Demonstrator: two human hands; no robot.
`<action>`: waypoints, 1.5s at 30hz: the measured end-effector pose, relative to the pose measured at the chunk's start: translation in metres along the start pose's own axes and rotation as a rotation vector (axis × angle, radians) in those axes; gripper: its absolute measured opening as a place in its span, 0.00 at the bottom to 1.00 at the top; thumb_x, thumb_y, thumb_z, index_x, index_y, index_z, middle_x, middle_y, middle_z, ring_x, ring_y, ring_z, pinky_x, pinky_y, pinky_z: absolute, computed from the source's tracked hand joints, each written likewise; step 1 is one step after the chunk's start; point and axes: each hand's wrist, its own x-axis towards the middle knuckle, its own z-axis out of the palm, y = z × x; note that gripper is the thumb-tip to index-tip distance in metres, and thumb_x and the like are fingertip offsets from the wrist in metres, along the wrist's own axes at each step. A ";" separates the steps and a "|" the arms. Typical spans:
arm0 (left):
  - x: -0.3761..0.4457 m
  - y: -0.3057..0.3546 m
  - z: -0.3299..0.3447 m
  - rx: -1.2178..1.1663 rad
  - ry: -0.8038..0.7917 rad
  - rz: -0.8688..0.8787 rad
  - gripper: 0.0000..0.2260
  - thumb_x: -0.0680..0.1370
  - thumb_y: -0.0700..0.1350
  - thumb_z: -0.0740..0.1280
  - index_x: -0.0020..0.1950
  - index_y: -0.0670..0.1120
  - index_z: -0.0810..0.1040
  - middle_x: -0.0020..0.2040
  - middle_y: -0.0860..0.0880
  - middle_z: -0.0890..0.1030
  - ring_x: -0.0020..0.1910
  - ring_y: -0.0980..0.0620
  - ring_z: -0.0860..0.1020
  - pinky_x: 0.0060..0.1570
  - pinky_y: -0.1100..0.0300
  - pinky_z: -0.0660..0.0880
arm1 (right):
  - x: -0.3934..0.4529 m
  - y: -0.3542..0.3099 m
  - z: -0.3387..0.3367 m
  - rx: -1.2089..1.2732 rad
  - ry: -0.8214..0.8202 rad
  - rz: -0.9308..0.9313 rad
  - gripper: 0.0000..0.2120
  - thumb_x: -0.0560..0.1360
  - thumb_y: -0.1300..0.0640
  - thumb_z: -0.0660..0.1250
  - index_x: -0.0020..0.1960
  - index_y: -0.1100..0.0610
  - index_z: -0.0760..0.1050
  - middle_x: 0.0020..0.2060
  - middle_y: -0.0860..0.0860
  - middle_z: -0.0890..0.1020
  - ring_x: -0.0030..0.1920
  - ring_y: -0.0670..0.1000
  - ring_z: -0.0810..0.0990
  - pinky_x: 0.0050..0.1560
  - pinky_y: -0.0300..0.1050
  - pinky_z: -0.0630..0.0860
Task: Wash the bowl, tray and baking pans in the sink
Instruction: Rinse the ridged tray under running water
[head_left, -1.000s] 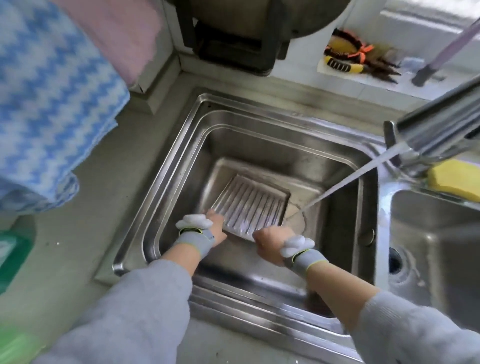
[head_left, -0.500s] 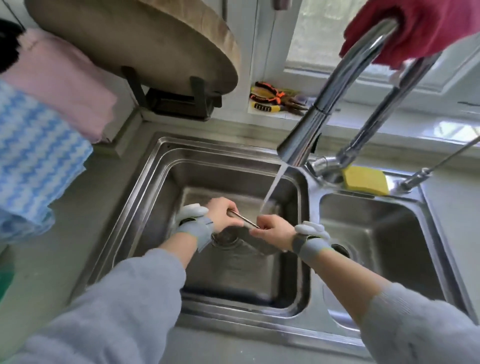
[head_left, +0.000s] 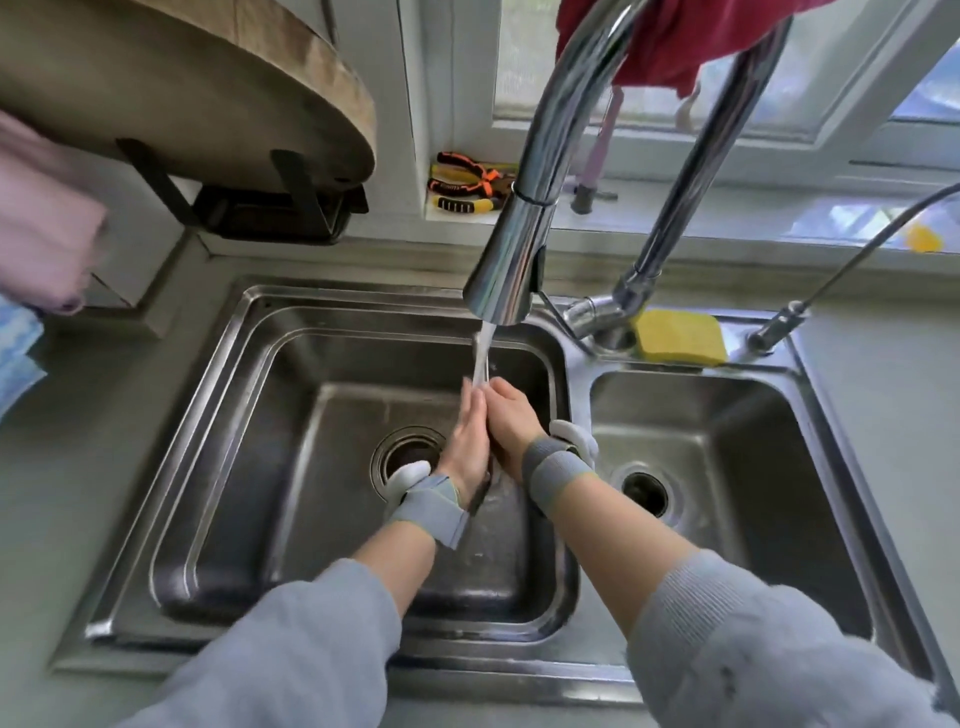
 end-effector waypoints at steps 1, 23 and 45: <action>0.004 0.001 -0.001 -0.030 0.028 -0.043 0.26 0.81 0.59 0.49 0.76 0.49 0.60 0.74 0.44 0.66 0.72 0.47 0.65 0.74 0.51 0.60 | 0.000 0.000 0.002 0.045 -0.016 -0.009 0.10 0.79 0.60 0.60 0.39 0.58 0.68 0.33 0.55 0.69 0.37 0.51 0.69 0.39 0.44 0.69; 0.034 0.024 -0.008 0.067 0.099 -0.154 0.48 0.63 0.75 0.51 0.74 0.46 0.62 0.70 0.45 0.68 0.69 0.45 0.67 0.70 0.49 0.63 | -0.048 0.009 -0.030 -0.045 -0.230 -0.039 0.18 0.80 0.60 0.61 0.32 0.55 0.63 0.26 0.48 0.66 0.24 0.44 0.66 0.23 0.34 0.62; 0.029 0.012 -0.035 0.304 0.021 -0.259 0.40 0.75 0.71 0.46 0.79 0.48 0.44 0.79 0.48 0.47 0.78 0.46 0.47 0.76 0.49 0.43 | -0.037 -0.004 -0.021 0.021 -0.083 -0.145 0.21 0.75 0.65 0.68 0.28 0.53 0.64 0.22 0.45 0.65 0.24 0.43 0.63 0.26 0.34 0.60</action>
